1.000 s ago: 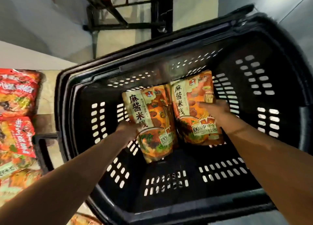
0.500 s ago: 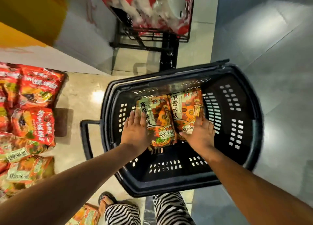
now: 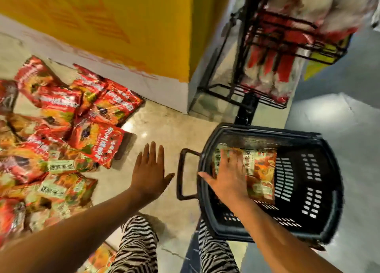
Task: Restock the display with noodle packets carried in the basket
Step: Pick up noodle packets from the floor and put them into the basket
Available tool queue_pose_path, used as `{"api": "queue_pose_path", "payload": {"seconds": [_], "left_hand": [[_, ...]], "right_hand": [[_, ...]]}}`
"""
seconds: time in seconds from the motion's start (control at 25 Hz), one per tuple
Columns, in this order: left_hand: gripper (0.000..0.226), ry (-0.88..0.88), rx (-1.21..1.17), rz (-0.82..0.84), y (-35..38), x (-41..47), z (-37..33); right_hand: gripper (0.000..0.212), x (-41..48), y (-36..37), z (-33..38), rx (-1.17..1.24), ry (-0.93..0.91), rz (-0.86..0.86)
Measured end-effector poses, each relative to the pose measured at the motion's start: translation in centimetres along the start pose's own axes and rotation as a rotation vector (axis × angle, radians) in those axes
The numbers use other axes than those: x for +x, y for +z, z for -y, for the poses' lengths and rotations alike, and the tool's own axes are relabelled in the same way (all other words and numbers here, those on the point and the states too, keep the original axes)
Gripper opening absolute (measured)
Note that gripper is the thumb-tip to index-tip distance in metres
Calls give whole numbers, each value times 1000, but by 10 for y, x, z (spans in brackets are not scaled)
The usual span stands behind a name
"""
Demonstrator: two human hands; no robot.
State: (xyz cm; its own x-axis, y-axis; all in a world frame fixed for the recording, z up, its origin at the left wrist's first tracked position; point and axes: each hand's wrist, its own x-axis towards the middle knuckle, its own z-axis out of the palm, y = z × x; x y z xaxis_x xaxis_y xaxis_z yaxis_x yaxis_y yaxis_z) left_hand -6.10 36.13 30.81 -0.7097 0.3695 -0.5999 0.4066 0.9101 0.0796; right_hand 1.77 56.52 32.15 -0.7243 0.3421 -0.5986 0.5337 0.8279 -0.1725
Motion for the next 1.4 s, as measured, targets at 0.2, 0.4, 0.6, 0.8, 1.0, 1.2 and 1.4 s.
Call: {"api": "queue_pose_path", "payload": {"seconds": [0.2, 0.4, 0.6, 0.8, 1.0, 1.2, 1.4], "left_hand": [[94, -106, -35, 19, 0, -21, 137], [97, -237, -58, 19, 8, -41, 269], [97, -370, -121, 38, 23, -57, 350], [98, -484, -177, 77, 73, -45, 379], [101, -531, -242, -17, 150, 17, 395], [103, -571, -320, -130, 242, 107, 420], [103, -514, -342, -327, 302, 168, 446]], "right_hand": [[99, -4, 29, 124, 3, -49, -27], [96, -1, 63, 233, -14, -54, 59], [97, 17, 83, 301, 44, -8, 165], [98, 67, 128, 326, 84, -14, 211], [100, 167, 215, 337, 122, -35, 250], [78, 270, 298, 351, 846, 258, 281], [40, 345, 371, 351, 1265, 333, 456]]}}
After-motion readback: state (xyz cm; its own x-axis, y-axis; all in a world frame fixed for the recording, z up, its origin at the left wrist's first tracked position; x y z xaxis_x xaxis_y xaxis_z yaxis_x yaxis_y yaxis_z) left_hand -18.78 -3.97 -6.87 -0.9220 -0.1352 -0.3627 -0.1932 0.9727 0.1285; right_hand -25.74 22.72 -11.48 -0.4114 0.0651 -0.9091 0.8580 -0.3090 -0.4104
